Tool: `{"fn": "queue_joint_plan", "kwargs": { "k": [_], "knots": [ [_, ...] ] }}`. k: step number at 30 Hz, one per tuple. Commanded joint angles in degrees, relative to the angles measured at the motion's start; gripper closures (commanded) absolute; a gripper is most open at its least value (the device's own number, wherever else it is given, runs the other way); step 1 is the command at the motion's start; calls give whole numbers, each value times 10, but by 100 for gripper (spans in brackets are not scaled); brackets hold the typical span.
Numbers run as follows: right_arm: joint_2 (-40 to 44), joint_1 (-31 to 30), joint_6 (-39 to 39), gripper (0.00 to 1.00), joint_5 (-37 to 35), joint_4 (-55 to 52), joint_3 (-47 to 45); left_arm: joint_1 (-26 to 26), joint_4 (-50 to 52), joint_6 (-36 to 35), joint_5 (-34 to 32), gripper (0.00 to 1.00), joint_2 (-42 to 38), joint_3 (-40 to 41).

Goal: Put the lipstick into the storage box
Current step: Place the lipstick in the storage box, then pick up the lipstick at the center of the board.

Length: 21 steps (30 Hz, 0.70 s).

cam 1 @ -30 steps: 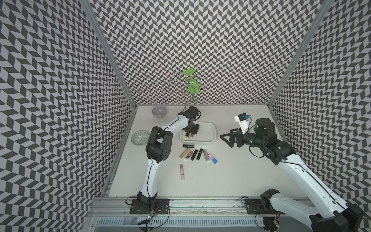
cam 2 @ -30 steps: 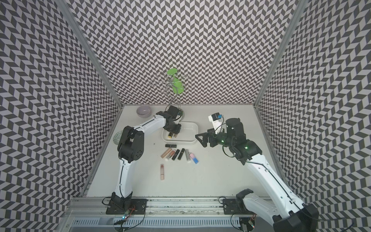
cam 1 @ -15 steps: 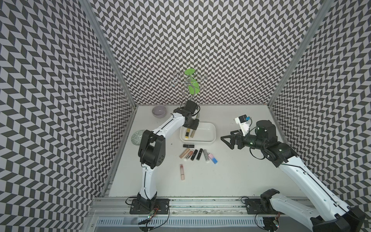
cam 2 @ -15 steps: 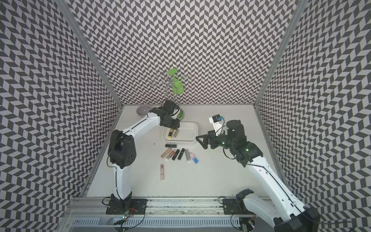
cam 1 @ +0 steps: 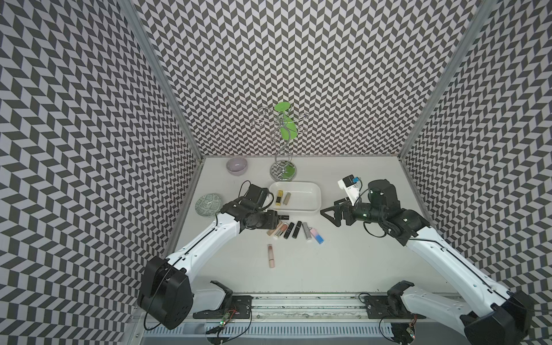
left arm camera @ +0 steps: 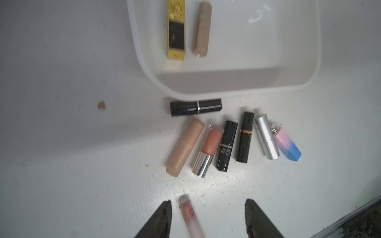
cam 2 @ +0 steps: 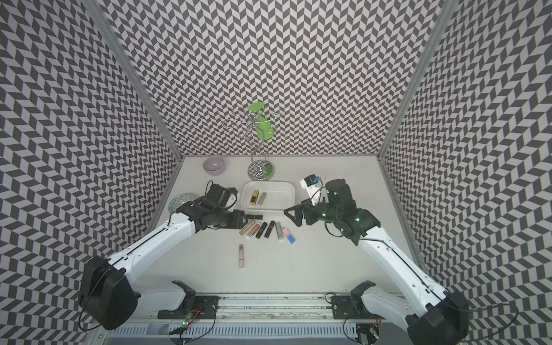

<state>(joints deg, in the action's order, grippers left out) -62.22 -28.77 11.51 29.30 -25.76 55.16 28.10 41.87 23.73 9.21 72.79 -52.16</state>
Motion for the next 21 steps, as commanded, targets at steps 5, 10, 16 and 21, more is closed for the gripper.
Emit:
{"fn": "queue_joint_plan", "kwargs": {
  "k": [5, 10, 16, 21],
  "knots": [
    [-12, -72, -13, 1, -58, 10, -35, 1, -59, 72, 40, 41, -54, 94],
    [-36, -126, -13, 1, -72, 13, -73, 6, -65, 70, 39, 43, -36, 107],
    [-81, -178, -2, 1, -62, 20, -87, 15, -73, 70, 37, 48, -3, 110],
    [-112, -207, -4, 1, -68, 17, -80, 48, -64, 76, 1, 51, 41, 102]
  ]
}}
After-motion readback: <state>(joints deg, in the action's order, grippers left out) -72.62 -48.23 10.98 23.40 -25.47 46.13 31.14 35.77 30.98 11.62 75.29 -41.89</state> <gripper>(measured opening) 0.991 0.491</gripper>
